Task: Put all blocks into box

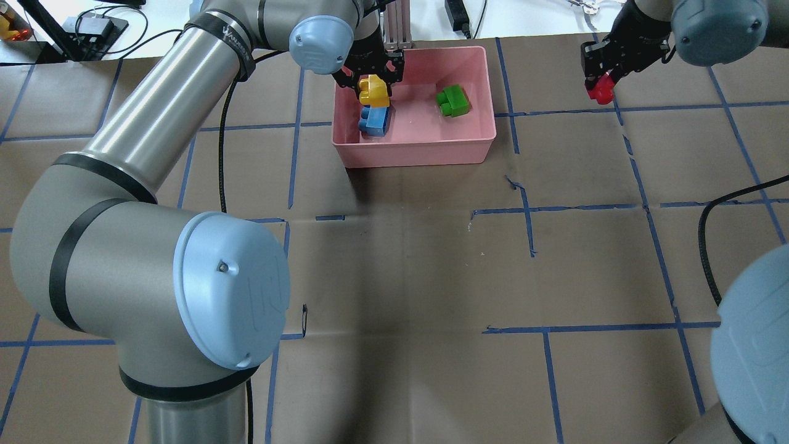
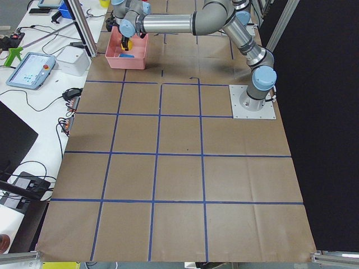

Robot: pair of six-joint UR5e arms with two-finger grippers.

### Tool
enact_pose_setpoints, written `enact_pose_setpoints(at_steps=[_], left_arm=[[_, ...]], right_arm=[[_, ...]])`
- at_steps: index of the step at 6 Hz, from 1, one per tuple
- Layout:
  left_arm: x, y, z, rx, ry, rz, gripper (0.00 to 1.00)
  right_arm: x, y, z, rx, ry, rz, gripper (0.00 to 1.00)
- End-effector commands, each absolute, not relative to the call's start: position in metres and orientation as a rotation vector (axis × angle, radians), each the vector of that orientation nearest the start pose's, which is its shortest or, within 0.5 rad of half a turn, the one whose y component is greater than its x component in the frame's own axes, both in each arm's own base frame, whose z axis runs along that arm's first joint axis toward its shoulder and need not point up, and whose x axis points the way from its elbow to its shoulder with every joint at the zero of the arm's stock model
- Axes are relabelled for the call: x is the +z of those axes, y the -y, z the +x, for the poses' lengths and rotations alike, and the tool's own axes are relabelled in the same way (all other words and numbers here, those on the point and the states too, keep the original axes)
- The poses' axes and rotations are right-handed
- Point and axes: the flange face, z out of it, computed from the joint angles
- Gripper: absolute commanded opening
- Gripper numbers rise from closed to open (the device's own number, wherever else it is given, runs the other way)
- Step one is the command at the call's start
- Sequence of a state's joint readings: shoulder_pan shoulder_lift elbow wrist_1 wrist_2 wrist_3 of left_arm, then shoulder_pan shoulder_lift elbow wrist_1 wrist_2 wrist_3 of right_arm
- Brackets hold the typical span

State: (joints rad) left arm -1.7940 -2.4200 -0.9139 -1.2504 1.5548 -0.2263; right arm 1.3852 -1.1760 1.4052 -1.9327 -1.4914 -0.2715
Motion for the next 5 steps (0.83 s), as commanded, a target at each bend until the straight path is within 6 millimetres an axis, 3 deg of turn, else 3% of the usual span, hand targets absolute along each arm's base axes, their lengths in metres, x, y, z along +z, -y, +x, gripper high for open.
enact_pose_setpoints(at_steps=[1,2,3,4,5], left_arm=[[0.293,0.779,-0.308,-0.428,-3.114,-0.02,0.99],[0.323,0.771,-0.307,-0.404,-3.117,-0.023,1.0],[0.374,0.751,-0.291,-0.389,-3.117,-0.034,1.0],[0.429,0.727,-0.254,-0.307,-3.11,-0.051,1.0],[0.464,0.697,-0.214,-0.231,-3.094,0.078,1.0]], right_arm=[[0.394,0.677,0.024,-0.271,-3.079,-0.155,0.03],[0.398,0.678,0.038,-0.281,-3.076,-0.171,0.04],[0.414,0.682,0.059,-0.324,-3.073,-0.161,0.04],[0.426,0.68,0.099,-0.309,-3.053,-0.082,0.04],[0.413,0.685,0.153,-0.284,-3.016,-0.021,0.05]])
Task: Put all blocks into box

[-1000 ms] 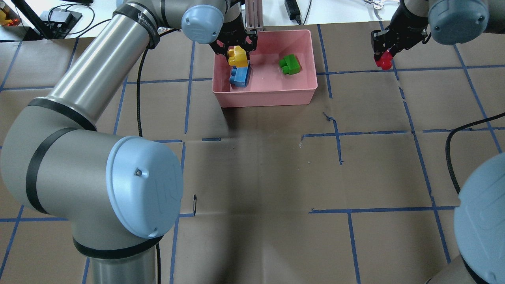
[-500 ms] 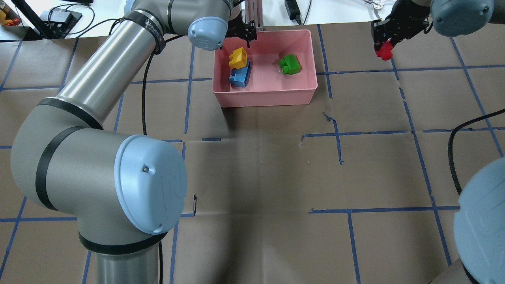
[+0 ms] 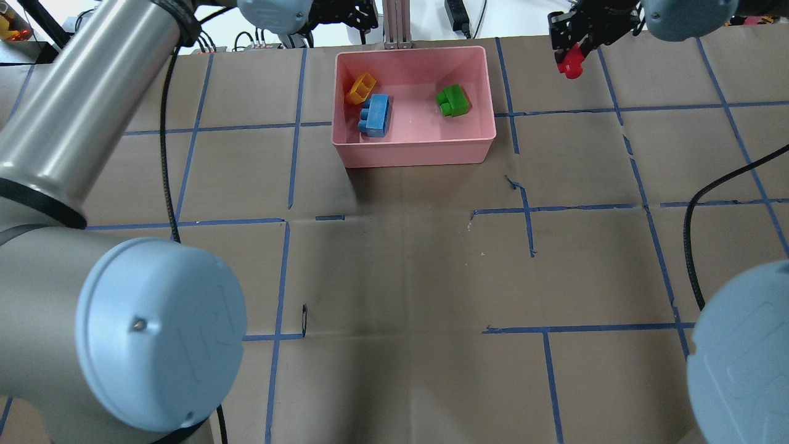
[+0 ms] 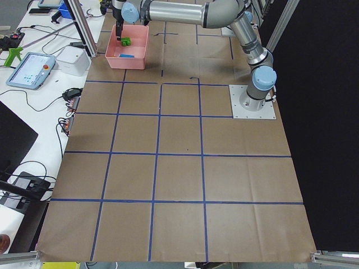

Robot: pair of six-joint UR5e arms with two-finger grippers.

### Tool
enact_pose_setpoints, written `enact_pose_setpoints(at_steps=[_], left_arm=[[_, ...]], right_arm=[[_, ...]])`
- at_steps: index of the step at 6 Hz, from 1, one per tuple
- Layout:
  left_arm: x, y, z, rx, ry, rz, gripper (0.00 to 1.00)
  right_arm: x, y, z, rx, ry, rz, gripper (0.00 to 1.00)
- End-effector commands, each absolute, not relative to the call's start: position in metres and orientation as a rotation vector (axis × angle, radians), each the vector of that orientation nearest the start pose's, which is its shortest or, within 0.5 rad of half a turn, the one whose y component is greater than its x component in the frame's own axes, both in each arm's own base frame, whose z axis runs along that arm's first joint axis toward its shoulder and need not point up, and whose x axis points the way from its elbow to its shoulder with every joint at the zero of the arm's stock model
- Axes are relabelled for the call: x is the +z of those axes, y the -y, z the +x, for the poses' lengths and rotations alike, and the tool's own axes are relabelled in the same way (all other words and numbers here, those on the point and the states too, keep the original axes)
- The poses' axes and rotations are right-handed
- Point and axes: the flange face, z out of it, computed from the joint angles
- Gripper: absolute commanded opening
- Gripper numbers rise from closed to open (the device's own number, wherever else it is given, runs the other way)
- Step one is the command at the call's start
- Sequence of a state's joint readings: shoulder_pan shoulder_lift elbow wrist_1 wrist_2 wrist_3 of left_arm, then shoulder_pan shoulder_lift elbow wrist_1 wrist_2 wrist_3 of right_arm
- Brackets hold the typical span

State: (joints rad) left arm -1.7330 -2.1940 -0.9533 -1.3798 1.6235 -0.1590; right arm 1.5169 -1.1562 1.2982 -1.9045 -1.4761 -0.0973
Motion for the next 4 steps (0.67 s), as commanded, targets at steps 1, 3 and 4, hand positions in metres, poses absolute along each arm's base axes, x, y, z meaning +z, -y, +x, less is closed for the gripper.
enact_pose_setpoints(at_steps=[1,3,4], left_arm=[[0.48,0.65,-0.196,-0.202,-3.09,0.123,1.0],[0.502,0.557,-0.163,-0.199,-3.087,0.226,1.0],[0.499,0.542,-0.134,-0.192,-3.155,0.263,1.0]], right_arm=[[0.395,0.7,0.198,-0.291,-2.892,-0.03,0.05],[0.358,0.73,0.254,-0.41,-2.735,-0.056,0.06],[0.352,0.732,0.256,-0.419,-2.73,-0.067,0.11]])
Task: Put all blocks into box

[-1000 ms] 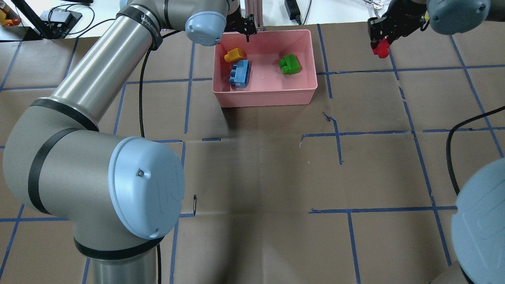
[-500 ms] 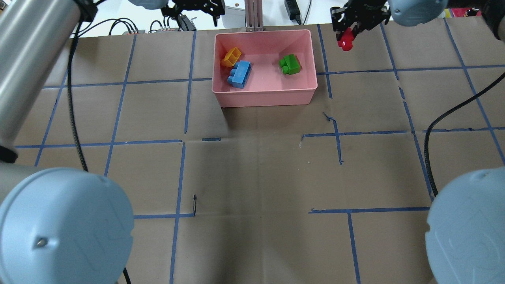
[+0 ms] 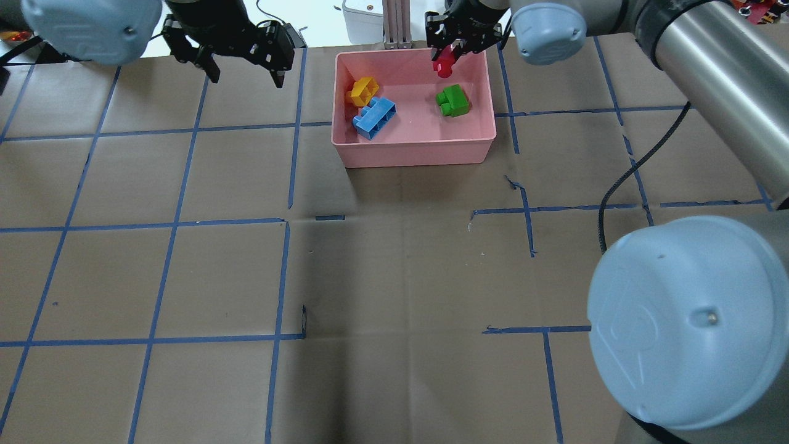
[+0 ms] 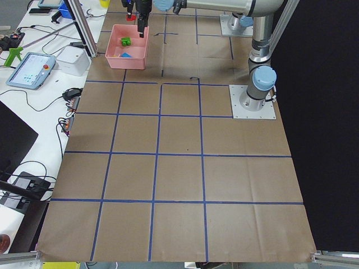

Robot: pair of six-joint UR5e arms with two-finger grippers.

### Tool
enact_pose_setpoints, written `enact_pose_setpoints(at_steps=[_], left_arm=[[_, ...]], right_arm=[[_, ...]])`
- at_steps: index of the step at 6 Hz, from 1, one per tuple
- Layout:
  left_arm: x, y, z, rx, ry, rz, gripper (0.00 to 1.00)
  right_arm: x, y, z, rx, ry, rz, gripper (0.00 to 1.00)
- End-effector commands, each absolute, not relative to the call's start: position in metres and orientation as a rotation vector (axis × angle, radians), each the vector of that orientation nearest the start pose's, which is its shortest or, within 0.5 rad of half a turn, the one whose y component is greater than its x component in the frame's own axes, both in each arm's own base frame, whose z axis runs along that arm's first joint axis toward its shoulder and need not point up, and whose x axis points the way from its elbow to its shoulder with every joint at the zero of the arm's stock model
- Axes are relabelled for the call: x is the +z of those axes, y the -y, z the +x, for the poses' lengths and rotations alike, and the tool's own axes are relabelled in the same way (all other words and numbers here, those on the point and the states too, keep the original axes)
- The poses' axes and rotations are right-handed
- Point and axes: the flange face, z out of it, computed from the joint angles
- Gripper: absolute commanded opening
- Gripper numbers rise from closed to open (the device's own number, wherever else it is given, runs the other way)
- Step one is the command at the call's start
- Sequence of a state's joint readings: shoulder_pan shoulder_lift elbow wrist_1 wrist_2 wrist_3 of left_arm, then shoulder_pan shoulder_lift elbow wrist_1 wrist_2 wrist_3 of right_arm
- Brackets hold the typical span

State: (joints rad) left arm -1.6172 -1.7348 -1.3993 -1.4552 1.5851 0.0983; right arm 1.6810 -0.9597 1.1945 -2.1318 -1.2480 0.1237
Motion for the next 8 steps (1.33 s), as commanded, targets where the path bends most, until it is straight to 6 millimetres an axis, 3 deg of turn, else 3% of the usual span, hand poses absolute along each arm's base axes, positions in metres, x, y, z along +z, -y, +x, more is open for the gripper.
enact_pose_setpoints(at_steps=[1,4,5,7,8], left_arm=[[0.49,0.536,-0.124,-0.159,-3.157,0.241,1.0],[0.496,0.525,-0.127,-0.175,-3.159,0.222,1.0],[0.499,0.524,-0.127,-0.18,-3.157,0.224,1.0],[0.502,0.522,-0.123,-0.173,-3.122,0.221,1.0],[0.5,0.524,-0.122,-0.171,-3.115,0.22,1.0]], right_arm=[[0.349,0.731,0.255,-0.401,-2.738,-0.056,0.98],[0.346,0.729,0.255,-0.395,-2.749,-0.076,1.0],[0.36,0.726,0.253,-0.399,-2.753,-0.075,1.0],[0.417,0.681,0.214,-0.179,-2.918,-0.032,1.0],[0.449,0.66,0.203,-0.178,-2.967,-0.168,1.0]])
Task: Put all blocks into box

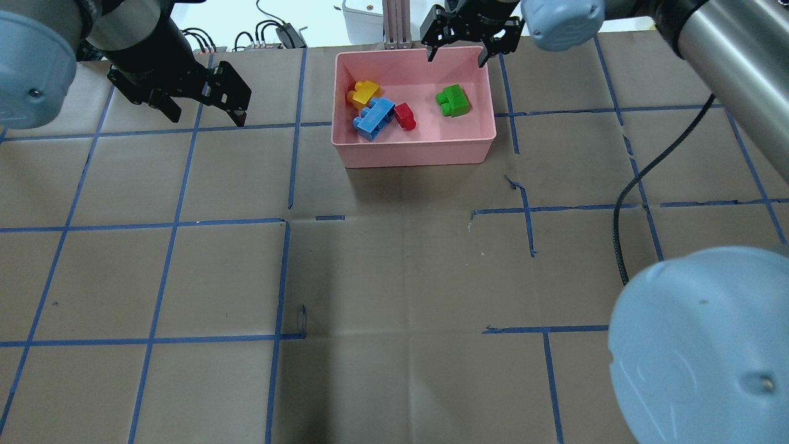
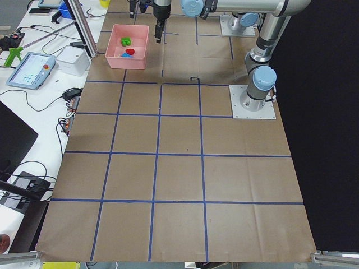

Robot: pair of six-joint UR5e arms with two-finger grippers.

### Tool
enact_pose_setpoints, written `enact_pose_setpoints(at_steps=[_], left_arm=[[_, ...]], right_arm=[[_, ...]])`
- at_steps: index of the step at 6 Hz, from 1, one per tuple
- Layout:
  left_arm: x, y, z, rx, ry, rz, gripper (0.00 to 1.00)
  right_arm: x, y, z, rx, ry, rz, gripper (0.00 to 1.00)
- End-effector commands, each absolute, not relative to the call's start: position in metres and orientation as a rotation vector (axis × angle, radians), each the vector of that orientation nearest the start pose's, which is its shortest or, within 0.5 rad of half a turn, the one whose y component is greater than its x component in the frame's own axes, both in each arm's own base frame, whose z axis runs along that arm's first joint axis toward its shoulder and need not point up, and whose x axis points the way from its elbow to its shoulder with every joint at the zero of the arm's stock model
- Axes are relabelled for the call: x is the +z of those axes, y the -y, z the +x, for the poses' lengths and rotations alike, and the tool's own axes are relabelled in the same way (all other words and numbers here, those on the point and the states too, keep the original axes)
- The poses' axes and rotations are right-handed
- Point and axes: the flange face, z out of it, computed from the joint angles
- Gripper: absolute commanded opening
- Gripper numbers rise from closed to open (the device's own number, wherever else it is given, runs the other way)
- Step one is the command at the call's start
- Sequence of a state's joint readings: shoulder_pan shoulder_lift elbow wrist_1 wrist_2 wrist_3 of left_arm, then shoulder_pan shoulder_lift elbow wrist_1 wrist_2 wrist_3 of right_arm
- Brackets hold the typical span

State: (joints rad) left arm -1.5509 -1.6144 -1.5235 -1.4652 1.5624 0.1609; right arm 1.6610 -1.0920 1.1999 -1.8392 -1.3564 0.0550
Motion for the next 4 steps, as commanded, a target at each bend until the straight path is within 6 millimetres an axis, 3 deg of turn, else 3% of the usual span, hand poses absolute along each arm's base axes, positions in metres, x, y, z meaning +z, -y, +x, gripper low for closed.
enact_pose_setpoints(at_steps=[1,2,3,4], left_arm=[[0.499,0.525,-0.123,-0.172,-3.121,0.221,1.0],[0.499,0.525,-0.123,-0.172,-3.121,0.221,1.0],[0.498,0.526,-0.123,-0.17,-3.122,0.221,1.0],[0.498,0.526,-0.123,-0.171,-3.124,0.219,1.0]], right_arm=[[0.481,0.625,0.193,-0.097,-3.044,-0.205,1.0],[0.52,0.584,0.189,-0.043,-3.059,-0.204,1.0],[0.561,0.543,0.186,-0.124,-3.056,-0.197,1.0],[0.557,0.502,0.183,-0.096,-3.058,-0.18,1.0]])
